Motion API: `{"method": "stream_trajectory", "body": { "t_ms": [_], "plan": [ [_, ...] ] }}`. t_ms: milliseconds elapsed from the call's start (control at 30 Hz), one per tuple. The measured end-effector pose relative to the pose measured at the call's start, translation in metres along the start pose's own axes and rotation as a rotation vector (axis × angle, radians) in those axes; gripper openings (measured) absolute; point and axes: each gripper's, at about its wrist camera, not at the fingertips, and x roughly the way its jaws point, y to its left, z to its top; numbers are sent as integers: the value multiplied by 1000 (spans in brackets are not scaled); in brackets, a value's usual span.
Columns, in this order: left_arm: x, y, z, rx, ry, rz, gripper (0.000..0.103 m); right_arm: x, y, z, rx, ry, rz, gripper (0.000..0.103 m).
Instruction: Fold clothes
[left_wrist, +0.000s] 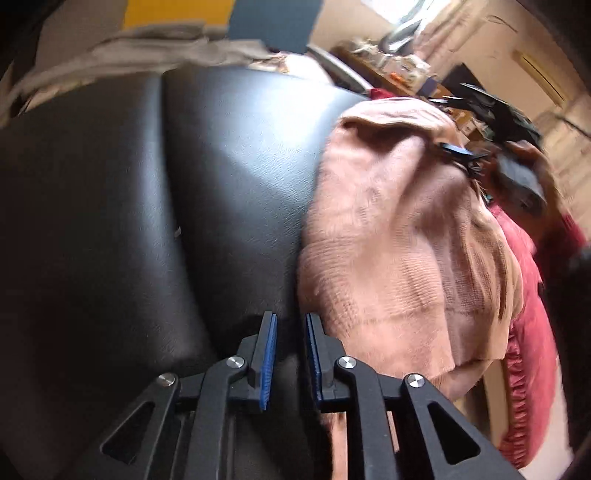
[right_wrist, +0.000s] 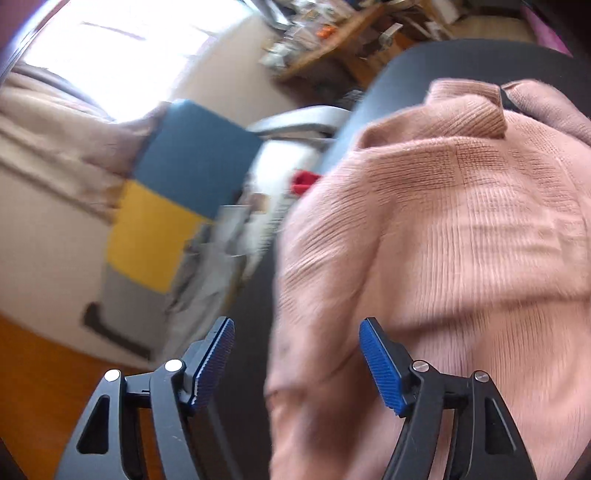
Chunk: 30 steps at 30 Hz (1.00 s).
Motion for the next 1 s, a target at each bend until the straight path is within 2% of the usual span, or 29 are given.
{"method": "stream_trajectory", "body": {
  "t_ms": [67,100,167,200,267,333,467,533,600,733,867,1000],
  "plan": [
    [7,-8,5,41,-1,4,17,18,-3,10,7,-4,-48,69],
    [10,-11,8,58,-6,8,19,26,-4,14,3,-7,-77,53],
    [15,-17,15,75,-12,13,20,43,-3,21,-66,-12,-194,26],
    [17,-18,19,66,-16,12,21,48,-2,27,-97,-16,-225,20],
    [25,-26,30,83,-10,22,22,61,8,38,-207,-40,-340,16],
    [35,-38,42,109,1,32,23,70,16,50,-286,-58,-432,16],
    [58,-65,64,167,33,22,23,84,16,89,-332,-60,-508,16],
    [69,-78,73,193,48,16,22,83,17,101,-342,-50,-487,17],
    [75,-85,80,212,67,0,22,68,25,107,-371,-59,-397,15],
    [72,-75,79,153,84,-28,9,43,53,105,-449,-75,-237,12],
    [63,-73,65,112,104,-38,3,32,104,70,-564,-48,-98,12],
    [51,-68,49,63,118,-54,2,32,149,13,-672,20,3,12]
  ]
}}
